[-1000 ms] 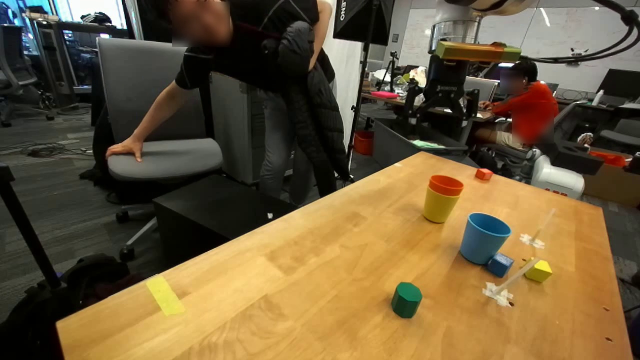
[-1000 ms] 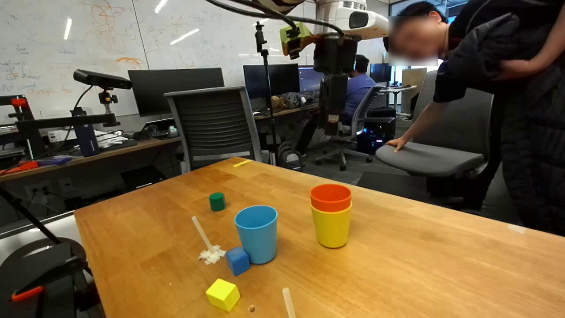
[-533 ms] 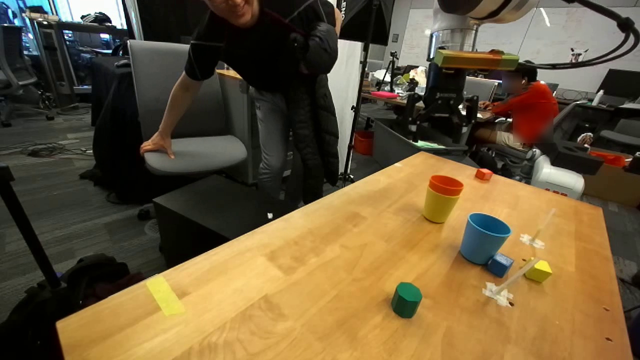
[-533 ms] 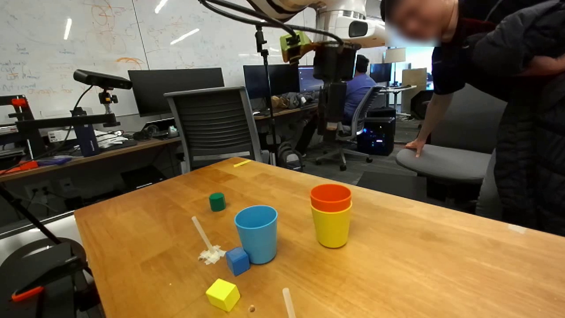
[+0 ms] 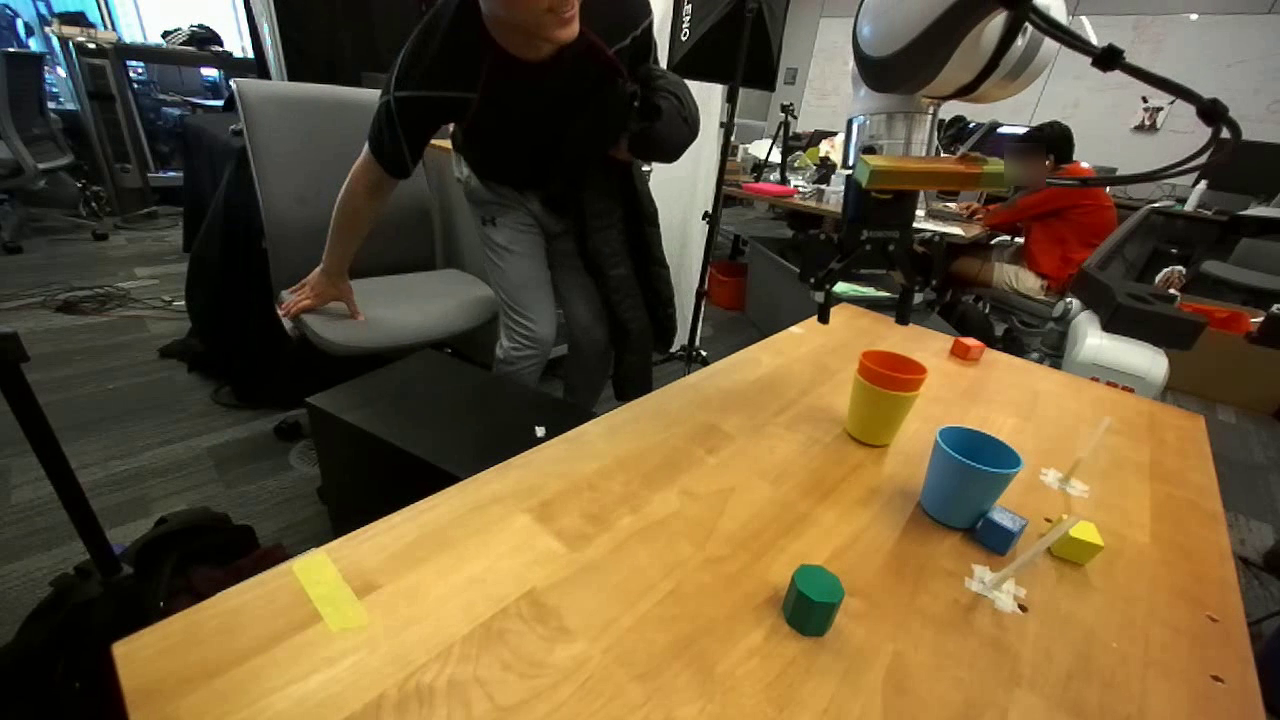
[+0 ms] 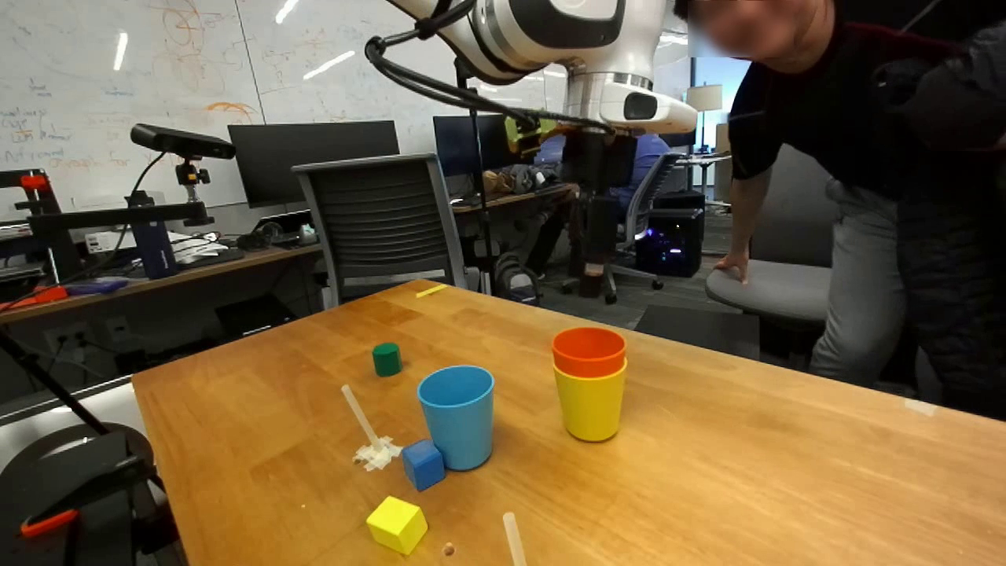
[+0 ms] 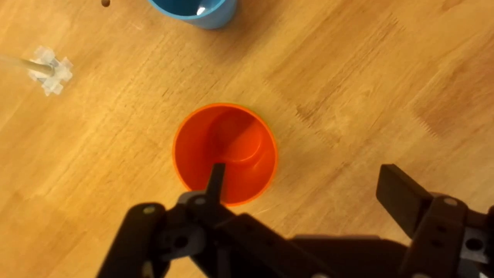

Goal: Pick up the orange cup, place it into the yellow cup, and finally place both into the blue cup

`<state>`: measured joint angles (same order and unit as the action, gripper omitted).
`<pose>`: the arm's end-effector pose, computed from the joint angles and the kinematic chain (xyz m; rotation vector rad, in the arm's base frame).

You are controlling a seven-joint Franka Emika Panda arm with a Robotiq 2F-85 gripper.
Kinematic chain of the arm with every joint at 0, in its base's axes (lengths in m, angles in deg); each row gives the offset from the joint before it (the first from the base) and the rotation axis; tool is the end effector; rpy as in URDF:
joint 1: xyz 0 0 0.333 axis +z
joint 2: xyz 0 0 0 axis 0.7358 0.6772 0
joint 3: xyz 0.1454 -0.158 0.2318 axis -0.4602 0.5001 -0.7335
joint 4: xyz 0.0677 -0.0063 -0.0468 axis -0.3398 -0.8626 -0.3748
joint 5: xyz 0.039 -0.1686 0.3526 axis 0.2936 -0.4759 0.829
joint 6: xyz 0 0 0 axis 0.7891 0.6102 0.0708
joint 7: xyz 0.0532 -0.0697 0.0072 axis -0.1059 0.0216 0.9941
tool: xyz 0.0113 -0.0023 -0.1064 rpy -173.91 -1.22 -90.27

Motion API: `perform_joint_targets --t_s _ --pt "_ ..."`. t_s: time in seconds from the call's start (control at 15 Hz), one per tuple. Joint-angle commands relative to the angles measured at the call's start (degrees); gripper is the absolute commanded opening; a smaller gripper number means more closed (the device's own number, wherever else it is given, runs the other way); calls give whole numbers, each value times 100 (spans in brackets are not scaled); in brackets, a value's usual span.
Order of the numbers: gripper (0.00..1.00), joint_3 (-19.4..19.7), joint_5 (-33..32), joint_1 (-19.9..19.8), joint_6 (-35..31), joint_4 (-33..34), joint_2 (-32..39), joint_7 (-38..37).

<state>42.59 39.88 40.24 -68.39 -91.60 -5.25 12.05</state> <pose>0.6806 -0.1702 0.3073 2.8846 -1.1230 -0.2866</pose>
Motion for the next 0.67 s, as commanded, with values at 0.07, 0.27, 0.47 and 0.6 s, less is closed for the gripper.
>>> perform_joint_targets --t_s 0.07,0.27,0.47,0.6 --pt "100 31 12 -2 -382 -226 -41 48" --pt "100 47 13 -24 -492 -337 -19 63" --pt "100 32 38 -49 -502 -427 55 91" --pt "100 45 3 -30 -506 -497 125 76"
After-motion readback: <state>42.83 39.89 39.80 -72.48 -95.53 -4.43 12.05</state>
